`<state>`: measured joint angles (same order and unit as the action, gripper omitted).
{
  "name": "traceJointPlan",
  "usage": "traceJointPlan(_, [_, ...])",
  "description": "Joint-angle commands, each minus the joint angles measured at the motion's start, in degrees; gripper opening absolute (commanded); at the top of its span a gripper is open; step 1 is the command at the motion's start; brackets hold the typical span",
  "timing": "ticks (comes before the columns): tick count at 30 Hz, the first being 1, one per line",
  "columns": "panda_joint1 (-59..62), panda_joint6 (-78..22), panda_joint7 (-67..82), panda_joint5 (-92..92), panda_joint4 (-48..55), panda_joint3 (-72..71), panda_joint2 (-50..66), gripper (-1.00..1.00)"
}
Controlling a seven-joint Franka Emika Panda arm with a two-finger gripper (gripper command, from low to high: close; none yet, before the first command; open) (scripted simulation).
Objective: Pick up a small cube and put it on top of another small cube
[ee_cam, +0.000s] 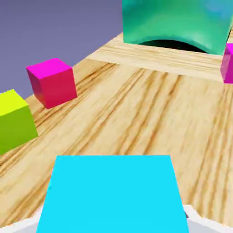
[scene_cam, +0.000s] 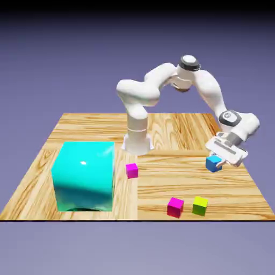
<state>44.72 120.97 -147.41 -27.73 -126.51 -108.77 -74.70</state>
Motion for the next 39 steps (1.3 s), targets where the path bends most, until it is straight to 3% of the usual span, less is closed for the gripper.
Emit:
traceJointPlan(1, [0.8, 2.4, 0.8, 1.0, -0.7, -0.1, 0.6, -1.00])
traceJointPlan(30, [24.2, 74.7, 23.7, 30.6, -22.1, -2.6, 17.9, -1.00])
traceJointPlan(38, [35.9, 79.2, 21.4, 30.2, -14.1, -10.1, 10.6, -1.00])
traceJointPlan(39, [35.9, 79.2, 21.4, 30.2, -14.1, -10.1, 10.6, 1.00])
